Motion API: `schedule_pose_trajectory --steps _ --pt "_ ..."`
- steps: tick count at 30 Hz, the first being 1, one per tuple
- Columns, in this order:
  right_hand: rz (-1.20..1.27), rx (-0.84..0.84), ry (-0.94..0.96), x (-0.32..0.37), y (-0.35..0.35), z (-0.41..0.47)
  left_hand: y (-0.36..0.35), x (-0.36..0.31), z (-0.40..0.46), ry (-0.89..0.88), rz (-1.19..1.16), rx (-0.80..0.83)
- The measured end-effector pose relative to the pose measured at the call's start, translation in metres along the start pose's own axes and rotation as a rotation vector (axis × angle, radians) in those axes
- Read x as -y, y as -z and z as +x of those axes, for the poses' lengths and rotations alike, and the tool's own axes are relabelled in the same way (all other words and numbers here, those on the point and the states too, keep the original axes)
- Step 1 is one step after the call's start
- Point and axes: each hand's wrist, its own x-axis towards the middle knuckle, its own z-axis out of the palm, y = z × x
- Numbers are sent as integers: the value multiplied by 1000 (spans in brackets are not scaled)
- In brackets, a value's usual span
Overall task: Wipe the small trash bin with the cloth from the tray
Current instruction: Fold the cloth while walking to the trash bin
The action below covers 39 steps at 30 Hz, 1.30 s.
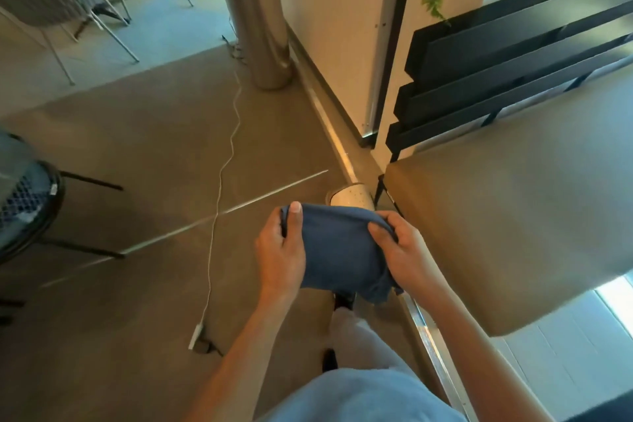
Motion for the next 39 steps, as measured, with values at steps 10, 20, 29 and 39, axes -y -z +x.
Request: schedule_pose_trajectory --steps 10,20,29,39 --pt "22 36 -18 29 -4 138 -37 -29 148 108 10 49" --pt "154 -108 -60 69 -8 227 -74 -48 255 86 -17 152" --pt "292 -470 -223 59 -46 274 -96 -54 343 -33 71 529" --pt "495 -919 -320 39 -124 286 -102 -27 408 -213 246 979"
